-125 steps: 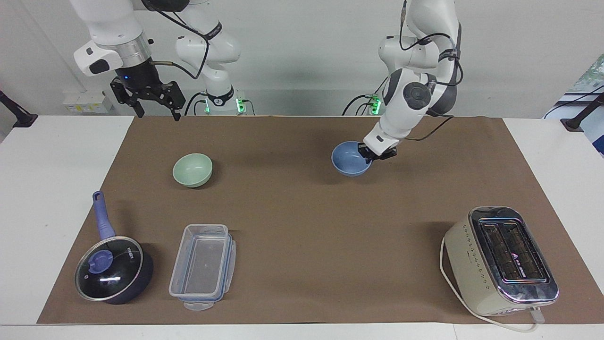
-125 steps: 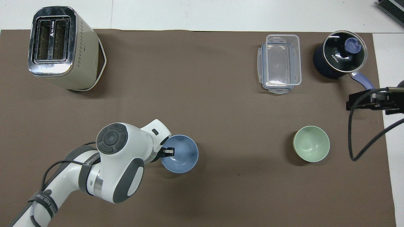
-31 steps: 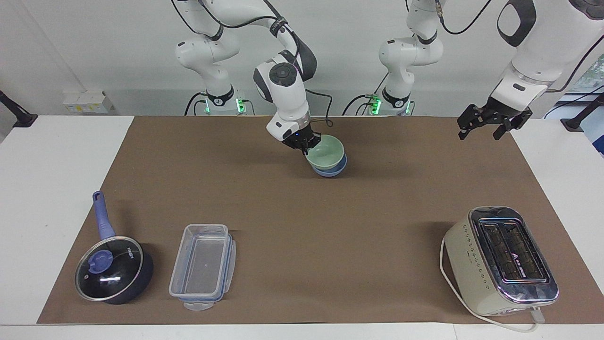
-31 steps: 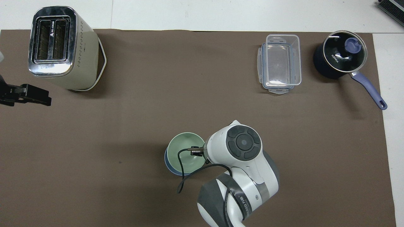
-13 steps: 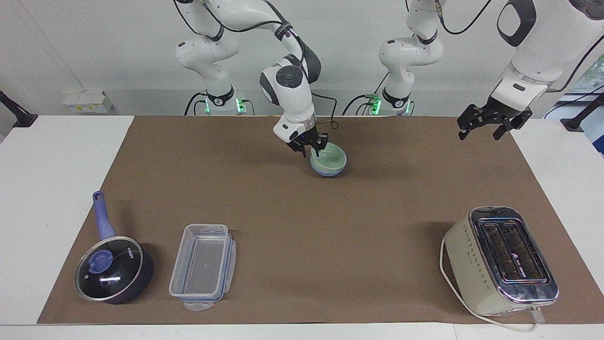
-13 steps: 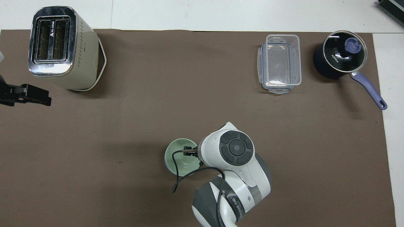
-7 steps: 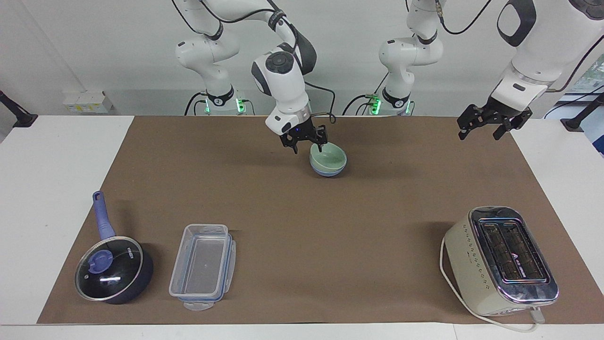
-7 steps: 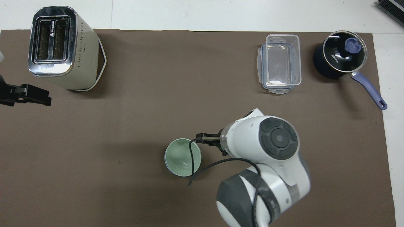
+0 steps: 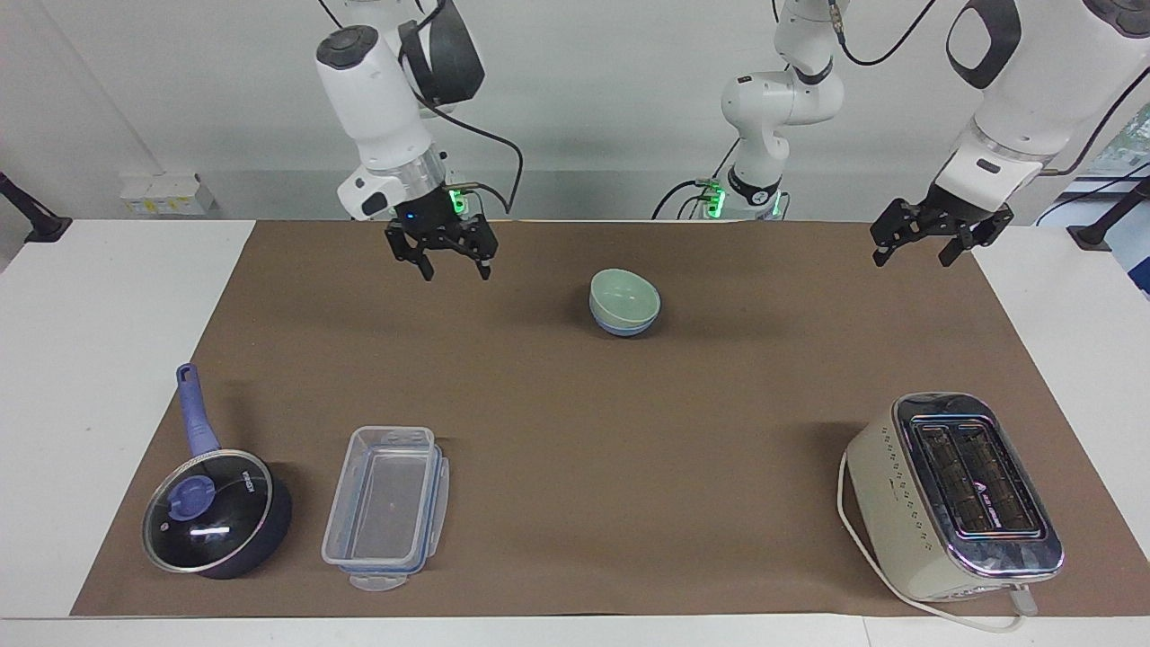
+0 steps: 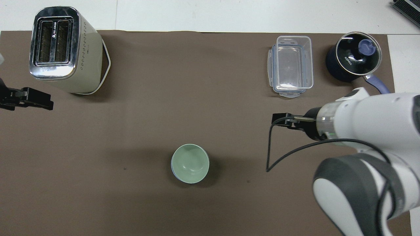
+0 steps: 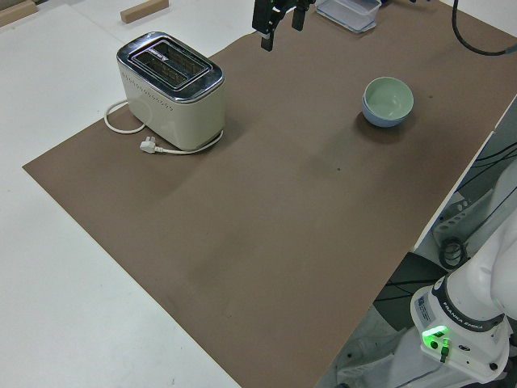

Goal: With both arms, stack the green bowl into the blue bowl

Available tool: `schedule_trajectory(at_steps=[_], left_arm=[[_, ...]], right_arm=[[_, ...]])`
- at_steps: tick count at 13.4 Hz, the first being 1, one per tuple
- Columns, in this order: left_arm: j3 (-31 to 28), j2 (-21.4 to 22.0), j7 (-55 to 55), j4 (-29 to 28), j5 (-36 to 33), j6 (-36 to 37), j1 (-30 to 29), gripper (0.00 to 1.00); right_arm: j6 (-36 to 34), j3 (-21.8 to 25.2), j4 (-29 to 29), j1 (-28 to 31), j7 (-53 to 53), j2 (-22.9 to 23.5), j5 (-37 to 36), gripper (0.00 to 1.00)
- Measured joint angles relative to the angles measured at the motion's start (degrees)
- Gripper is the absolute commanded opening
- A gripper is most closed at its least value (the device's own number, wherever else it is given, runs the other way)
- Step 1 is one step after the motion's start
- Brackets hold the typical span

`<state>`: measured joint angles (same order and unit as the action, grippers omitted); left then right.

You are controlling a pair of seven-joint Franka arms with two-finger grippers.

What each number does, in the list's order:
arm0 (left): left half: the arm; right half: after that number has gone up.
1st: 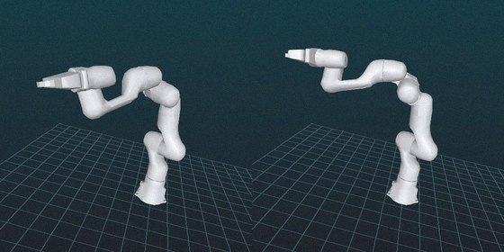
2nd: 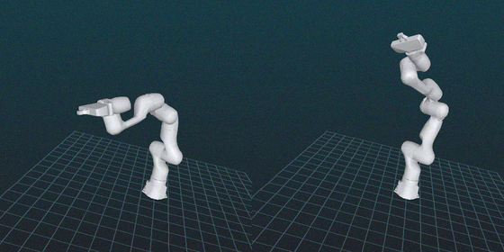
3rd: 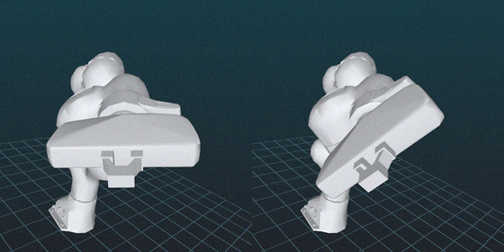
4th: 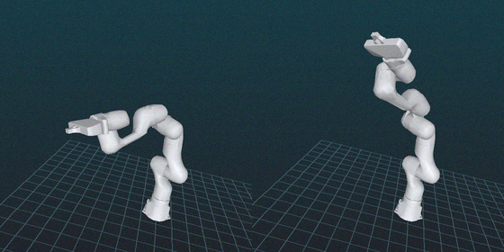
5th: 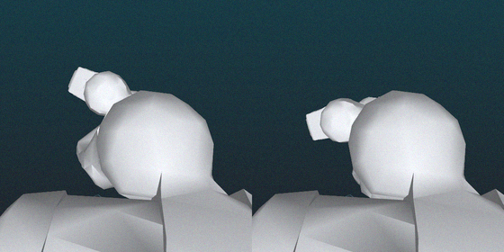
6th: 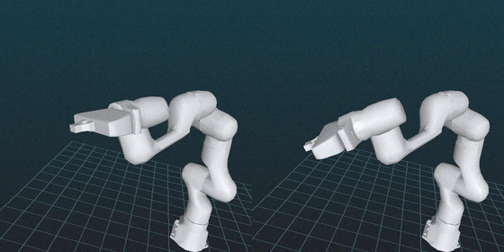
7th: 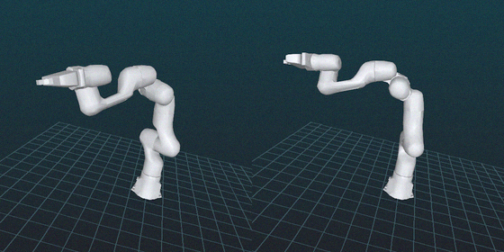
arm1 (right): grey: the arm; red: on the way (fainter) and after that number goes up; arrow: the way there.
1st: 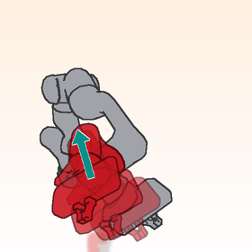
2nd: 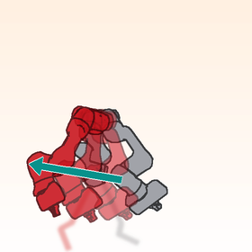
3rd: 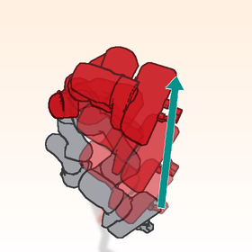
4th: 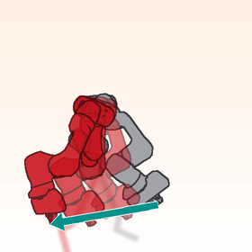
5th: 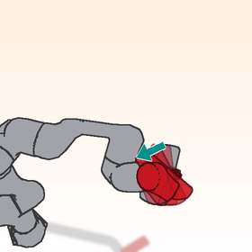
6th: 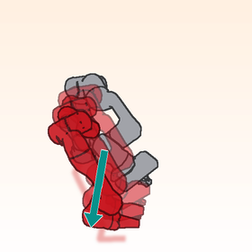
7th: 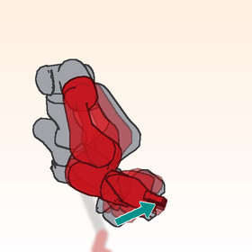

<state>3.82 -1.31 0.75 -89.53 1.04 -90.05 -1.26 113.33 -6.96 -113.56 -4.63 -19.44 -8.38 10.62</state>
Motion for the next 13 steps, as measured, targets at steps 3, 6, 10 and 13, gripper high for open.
schedule_trajectory(at_steps=[3, 6, 10, 13], left_arm=[[0.0, 0.0, 0.0, 0.0, 0.0, 0.0, 0.0, 1.0], [0.0, 0.0, 0.0, 0.0, 0.0, 0.0, 0.0, 1.0], [0.0, 0.0, 0.0, 0.0, 0.0, 0.0, 0.0, 1.0], [0.0, 0.0, 0.0, 0.0, 0.0, 0.0, 0.0, 1.0]], right_arm=[[-7.89, 0.02, 7.09, 4.46, 1.91, -0.02, -5.35, 1.0], [-12.61, -0.03, 12.52, 5.3, 1.91, 0.38, -8.66, 1.0], [-22.11, -0.06, 22.5, 7.04, 2.27, 2.7, -11.23, 1.0], [-25.79, -0.04, 27.23, 8.14, 9.29, 6.26, -13.74, 1.0]])
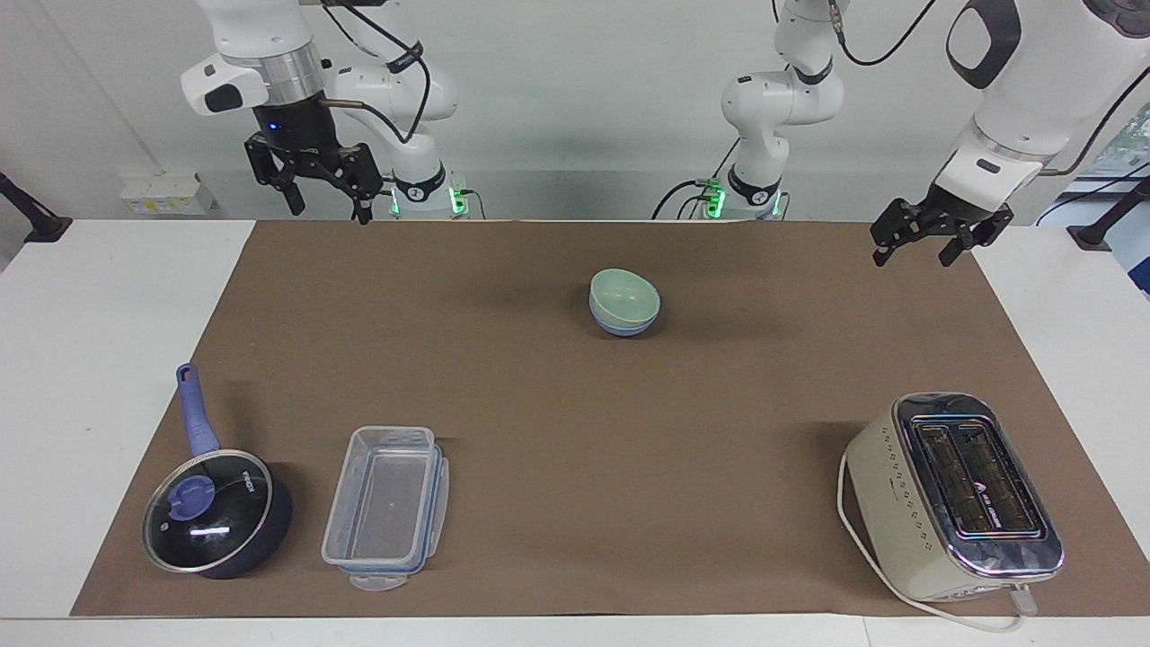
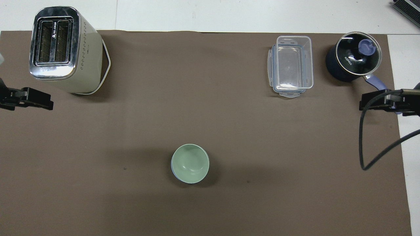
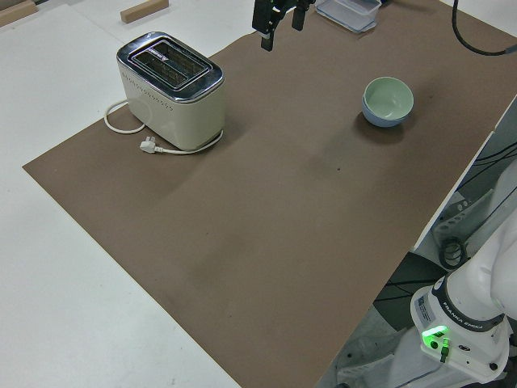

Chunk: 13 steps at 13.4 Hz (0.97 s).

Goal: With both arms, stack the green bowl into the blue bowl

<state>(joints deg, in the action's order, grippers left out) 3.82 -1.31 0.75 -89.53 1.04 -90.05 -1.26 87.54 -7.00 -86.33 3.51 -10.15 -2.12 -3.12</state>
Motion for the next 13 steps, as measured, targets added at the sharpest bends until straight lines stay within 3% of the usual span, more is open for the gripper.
schedule_trajectory(at_steps=[4, 13], left_arm=[[0.0, 0.0, 0.0, 0.0, 0.0, 0.0, 0.0, 1.0], [0.0, 0.0, 0.0, 0.0, 0.0, 0.0, 0.0, 1.0]], right_arm=[[0.64, -0.33, 1.07, -0.04, 1.47, 2.71, 0.87, 1.0], [0.59, -0.29, -2.41, 0.19, -1.77, 0.4, 1.98, 1.0]])
